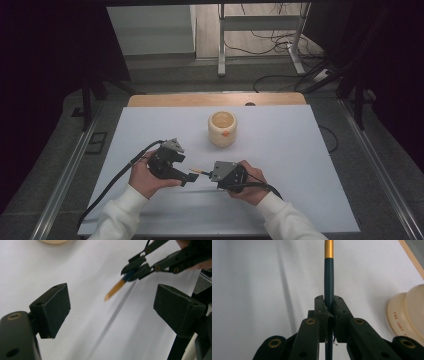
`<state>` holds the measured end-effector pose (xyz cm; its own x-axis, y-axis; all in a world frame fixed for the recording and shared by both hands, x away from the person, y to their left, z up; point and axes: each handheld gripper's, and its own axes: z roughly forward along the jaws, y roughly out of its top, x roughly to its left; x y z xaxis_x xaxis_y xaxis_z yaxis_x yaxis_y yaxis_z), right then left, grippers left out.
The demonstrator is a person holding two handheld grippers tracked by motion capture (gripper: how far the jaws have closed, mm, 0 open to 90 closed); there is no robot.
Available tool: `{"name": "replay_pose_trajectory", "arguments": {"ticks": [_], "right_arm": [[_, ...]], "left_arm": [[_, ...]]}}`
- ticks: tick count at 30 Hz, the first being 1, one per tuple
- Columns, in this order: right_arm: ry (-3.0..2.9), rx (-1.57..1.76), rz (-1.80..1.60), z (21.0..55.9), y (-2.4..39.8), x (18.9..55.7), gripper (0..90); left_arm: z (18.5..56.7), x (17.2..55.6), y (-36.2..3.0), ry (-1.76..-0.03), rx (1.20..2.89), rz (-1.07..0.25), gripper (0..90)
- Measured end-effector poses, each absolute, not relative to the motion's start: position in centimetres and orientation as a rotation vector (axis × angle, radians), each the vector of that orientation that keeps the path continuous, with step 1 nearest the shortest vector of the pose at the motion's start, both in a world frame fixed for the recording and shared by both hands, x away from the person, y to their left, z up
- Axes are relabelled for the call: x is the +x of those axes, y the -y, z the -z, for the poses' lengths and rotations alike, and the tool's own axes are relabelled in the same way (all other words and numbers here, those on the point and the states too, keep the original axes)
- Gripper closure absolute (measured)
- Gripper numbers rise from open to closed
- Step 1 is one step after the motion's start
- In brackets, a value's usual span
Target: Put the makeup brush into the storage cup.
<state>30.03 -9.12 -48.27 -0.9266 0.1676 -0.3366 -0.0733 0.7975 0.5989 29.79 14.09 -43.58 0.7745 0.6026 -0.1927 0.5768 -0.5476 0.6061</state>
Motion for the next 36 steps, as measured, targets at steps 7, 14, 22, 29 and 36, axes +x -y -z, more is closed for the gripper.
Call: {"name": "replay_pose_trajectory", "arguments": {"ticks": [7, 14, 22, 29, 36], "right_arm": [[-2.595, 0.116, -0.902, 48.1, 10.0, 30.3, 83.8], [-2.592, 0.157, -0.921, 47.9, 10.5, 30.5, 83.9], [-2.584, 0.198, -0.952, 47.8, 10.8, 30.7, 83.8], [-2.572, 0.216, -0.960, 47.6, 11.0, 30.7, 83.7], [-2.554, 0.233, -0.979, 47.4, 11.2, 30.7, 83.5]], "left_arm": [[43.7, 29.2, -15.9, -0.899, 2.244, -0.085, 13.8], [44.3, 28.8, -17.7, -0.938, 2.182, -0.058, 12.7], [44.9, 27.8, -19.1, -0.943, 2.158, -0.065, 13.8], [45.6, 27.4, -20.0, -0.967, 2.122, -0.087, 15.3], [46.6, 26.6, -21.4, -1.019, 2.080, -0.109, 16.3]]}}
